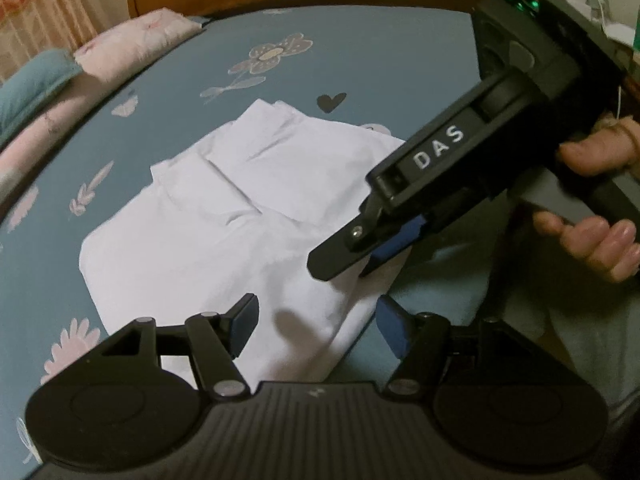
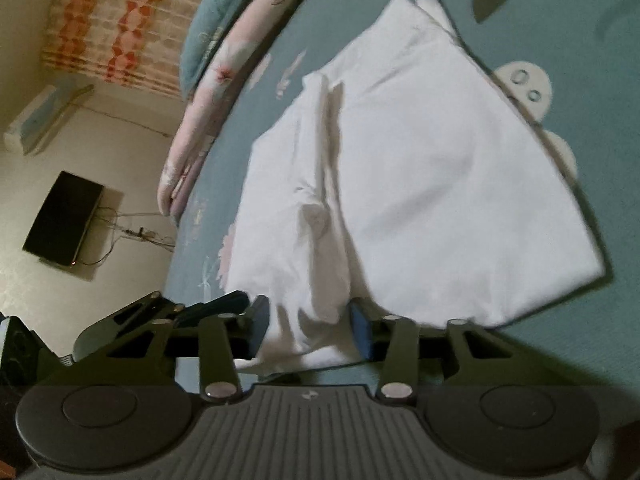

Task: Fold clothes

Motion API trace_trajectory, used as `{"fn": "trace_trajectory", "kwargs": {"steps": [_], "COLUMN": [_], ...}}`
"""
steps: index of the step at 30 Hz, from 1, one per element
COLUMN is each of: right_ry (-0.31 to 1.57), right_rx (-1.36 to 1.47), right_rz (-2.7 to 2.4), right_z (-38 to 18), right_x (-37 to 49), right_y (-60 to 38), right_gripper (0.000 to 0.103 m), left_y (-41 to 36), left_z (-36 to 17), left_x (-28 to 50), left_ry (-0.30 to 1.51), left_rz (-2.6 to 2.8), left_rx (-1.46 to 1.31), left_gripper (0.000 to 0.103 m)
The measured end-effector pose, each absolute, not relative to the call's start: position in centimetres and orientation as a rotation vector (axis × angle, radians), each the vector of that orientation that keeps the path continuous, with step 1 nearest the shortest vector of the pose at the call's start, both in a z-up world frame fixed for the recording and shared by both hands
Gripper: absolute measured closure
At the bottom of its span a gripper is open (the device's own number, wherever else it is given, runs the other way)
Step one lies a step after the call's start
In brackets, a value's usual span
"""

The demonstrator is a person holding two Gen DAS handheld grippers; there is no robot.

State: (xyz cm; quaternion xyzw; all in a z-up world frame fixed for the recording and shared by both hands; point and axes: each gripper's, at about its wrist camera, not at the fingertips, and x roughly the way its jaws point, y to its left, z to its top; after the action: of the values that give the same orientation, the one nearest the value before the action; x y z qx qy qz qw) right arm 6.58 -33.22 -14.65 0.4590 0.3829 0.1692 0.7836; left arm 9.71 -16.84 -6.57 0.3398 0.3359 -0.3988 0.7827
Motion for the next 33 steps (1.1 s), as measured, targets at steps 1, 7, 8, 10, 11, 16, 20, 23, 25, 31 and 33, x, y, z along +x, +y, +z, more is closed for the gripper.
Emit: {"fn": "trace_trajectory", "kwargs": {"steps": [1,7,8,10,11,16,20,23,25,31,33], "right_ry": [0.811,0.766,0.762,0.756,0.756,0.777,0.775,0.787,0.804,0.898,0.927], "right_rx": [0.989,1.008,1.009,1.01,1.007,1.048,1.179,1.244,1.263,1.22,1.169], "right_rz": [0.368,0.384,0.386,0.389,0.392,0.37,0.375,0.393,0.392,0.421,0.431], "right_z": [-14.4,-13.0,-12.8,-12.5,-12.3,-12.9,-14.5,-15.2,-15.4,-15.4,-15.3], "right_x": [6.6,6.7,6.8,6.9,7.0,7.6,8.6,10.6,12.2,17.4,18.9], "right_y": [-33.2,-33.5,-33.5,-33.4,-33.3,-33.7,-34.5,-34.5,-34.3,-32.1,-31.0], "right_gripper": [0.093,0.093,0.093,0.093,0.093,0.07,0.052,0.043,0.042,0.042,0.046], "left_y": [-16.9,-18.4,-18.8,-19.5,-19.7,-19.1,-18.2,-17.7,-17.4,-16.4,-16.1], "left_z": [-6.6,-8.2,-8.7,-9.8,-10.2,-9.6,-8.2,-7.5,-7.2,-6.5,-6.4], "left_x": [9.5,7.9,7.5,7.0,6.7,6.9,7.2,7.8,8.1,8.5,8.7], "left_ry": [0.706,0.539,0.501,0.439,0.405,0.373,0.357,0.368,0.379,0.393,0.406], "left_rz": [-0.856,-0.786,-0.761,-0.725,-0.695,-0.652,-0.647,-0.653,-0.66,-0.674,-0.681], "left_rx": [0.743,0.879,0.916,0.995,1.027,0.973,0.92,0.892,0.869,0.814,0.793], "left_gripper": [0.036,0.035,0.035,0.039,0.06,0.091,0.093,0.093,0.093,0.093,0.085]}}
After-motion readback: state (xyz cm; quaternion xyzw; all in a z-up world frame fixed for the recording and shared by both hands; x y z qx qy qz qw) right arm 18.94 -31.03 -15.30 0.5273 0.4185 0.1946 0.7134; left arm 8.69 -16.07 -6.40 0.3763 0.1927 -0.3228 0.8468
